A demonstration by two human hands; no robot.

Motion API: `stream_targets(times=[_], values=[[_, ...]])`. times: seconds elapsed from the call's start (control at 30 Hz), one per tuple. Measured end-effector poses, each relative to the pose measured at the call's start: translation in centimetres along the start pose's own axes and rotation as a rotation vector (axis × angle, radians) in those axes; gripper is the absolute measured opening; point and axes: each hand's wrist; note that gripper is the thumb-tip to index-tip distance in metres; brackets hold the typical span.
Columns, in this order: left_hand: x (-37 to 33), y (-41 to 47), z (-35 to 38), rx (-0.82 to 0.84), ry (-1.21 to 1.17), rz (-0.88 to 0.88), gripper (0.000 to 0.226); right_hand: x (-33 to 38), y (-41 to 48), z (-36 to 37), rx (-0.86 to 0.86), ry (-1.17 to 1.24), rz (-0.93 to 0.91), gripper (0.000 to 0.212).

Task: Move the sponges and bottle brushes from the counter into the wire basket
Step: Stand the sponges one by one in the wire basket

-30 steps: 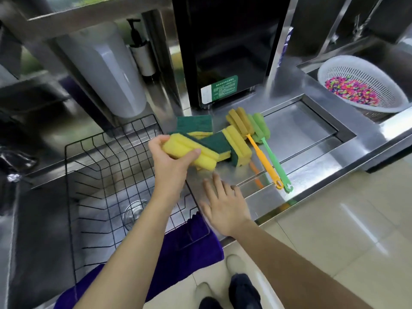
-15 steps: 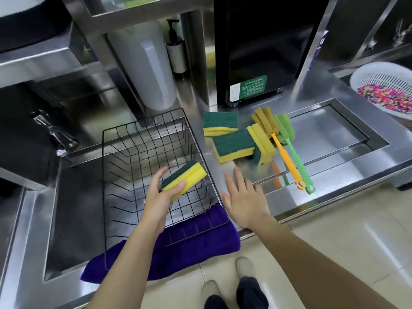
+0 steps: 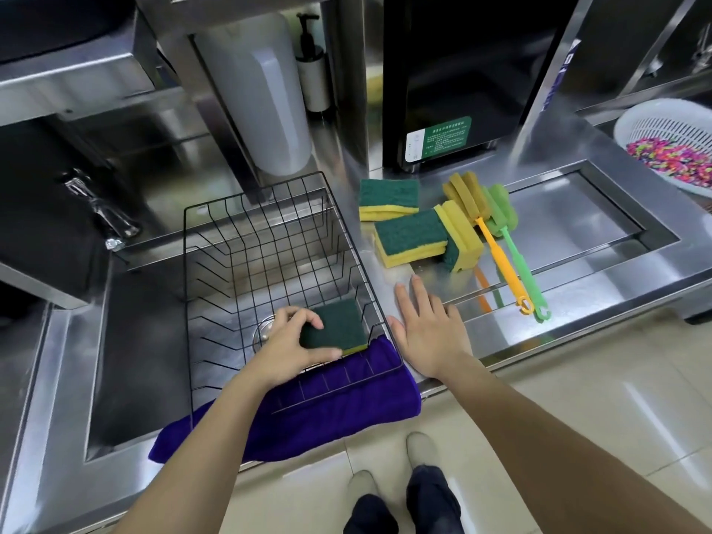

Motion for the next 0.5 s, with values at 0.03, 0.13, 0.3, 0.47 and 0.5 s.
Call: stream_targets(times=[0.03,0.13,0.3,0.47,0.5], values=[[0.2,-0.1,-0.1,-0.02,-0.071,0.005,0.026,0.0,0.0,0.0,0.002,-0.003,-0.003,0.06],[1.1,-0.1,-0.5,-0.082,-0.102,0.037,0.024,0.0,-0.1,-0.1,0.021,-0.016,-0.005,0.062],[1.3,0.8,-1.7,0.046,-0.038,0.001,0.028,0.1,-0.1,-0.4,0.038,-0.038,-0.001,0.066],[-0.3,2.2,-2.8,0.206,0.086,-0.034,0.021,0.0,-0.1,-0.4,0.022,-0.039,-0.005,0.063],[-0.7,2.6,-3.3,0.256,0.149,-0.043,0.021,0.0,-0.1,-0.3,0.018,-0.039,-0.004,0.061]])
Point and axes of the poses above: each hand's wrist, its own y-axis towards the middle knuckle, its own z-axis out of the palm, x = y × z, and after that the axes turned 9 degrees about z, right-handed
